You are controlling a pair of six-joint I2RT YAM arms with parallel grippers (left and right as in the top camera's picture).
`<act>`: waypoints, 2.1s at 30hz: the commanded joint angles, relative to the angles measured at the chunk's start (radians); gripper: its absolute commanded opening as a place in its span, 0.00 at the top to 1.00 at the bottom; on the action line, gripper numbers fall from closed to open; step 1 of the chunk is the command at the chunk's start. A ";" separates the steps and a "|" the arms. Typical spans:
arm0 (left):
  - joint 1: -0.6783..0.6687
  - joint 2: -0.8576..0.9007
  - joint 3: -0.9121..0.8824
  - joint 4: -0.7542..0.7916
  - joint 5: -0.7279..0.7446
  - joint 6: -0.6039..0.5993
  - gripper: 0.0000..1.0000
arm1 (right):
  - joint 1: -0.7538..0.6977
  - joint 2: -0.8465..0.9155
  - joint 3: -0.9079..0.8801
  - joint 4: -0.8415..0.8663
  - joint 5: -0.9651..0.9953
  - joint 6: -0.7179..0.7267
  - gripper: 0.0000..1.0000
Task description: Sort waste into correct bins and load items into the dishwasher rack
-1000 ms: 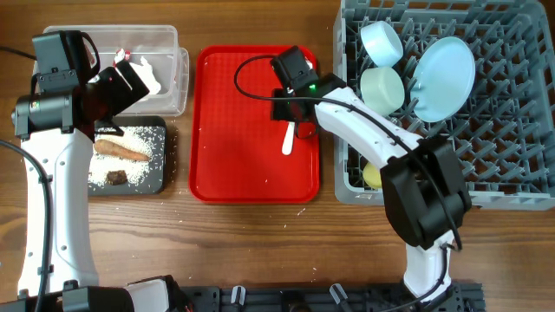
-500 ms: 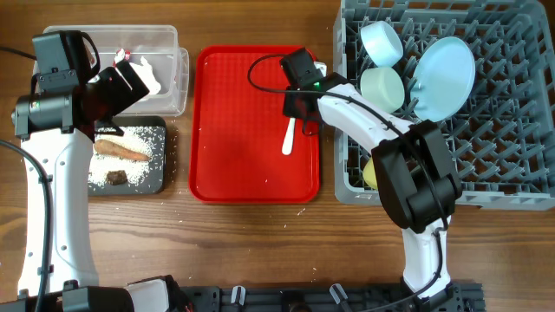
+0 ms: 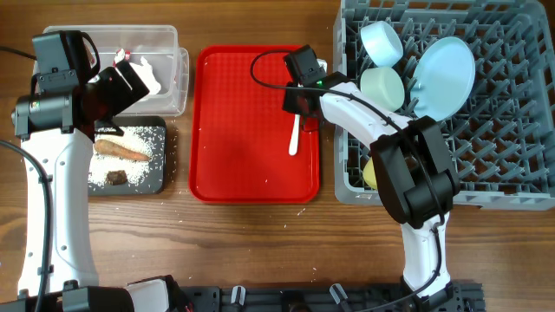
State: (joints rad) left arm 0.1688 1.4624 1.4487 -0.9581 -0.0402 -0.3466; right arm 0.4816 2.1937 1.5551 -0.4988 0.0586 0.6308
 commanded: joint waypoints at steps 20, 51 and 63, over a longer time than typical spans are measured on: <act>0.003 0.003 0.012 0.003 -0.010 -0.006 0.00 | -0.158 -0.565 0.051 -0.336 -0.008 -0.020 0.96; 0.003 0.003 0.012 0.003 -0.010 -0.006 0.00 | -0.603 -0.856 -0.232 -0.541 0.214 0.153 0.00; 0.003 0.003 0.012 0.003 -0.010 -0.006 0.00 | -0.603 -1.469 -0.203 -0.660 -0.201 -0.354 0.00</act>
State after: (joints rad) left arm 0.1688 1.4624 1.4487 -0.9581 -0.0402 -0.3466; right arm -0.1215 0.7700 1.3464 -1.1156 -0.1646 0.3676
